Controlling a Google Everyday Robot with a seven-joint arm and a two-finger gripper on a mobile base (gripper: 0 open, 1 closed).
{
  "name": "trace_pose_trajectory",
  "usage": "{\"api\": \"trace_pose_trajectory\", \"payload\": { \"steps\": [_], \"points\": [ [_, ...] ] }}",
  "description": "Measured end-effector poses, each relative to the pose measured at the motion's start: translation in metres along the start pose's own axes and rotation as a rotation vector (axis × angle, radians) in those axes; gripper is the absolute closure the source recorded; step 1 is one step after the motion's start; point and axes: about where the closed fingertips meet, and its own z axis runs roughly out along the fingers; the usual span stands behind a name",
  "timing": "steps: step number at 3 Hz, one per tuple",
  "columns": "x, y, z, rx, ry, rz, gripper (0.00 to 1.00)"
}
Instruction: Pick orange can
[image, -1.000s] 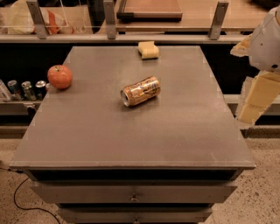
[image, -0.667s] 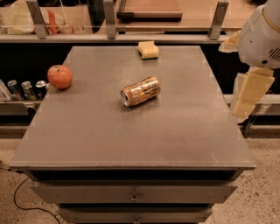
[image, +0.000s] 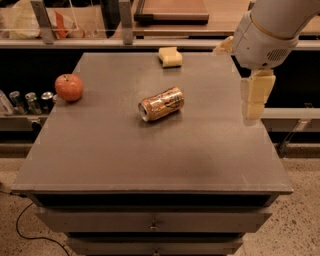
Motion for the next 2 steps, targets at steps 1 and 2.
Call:
{"api": "trace_pose_trajectory", "payload": {
  "steps": [1, 2],
  "points": [
    [-0.008, -0.02, 0.024, -0.036, -0.008, -0.115, 0.0],
    [-0.027, -0.033, 0.041, -0.055, -0.031, -0.227, 0.0]
  ]
}}
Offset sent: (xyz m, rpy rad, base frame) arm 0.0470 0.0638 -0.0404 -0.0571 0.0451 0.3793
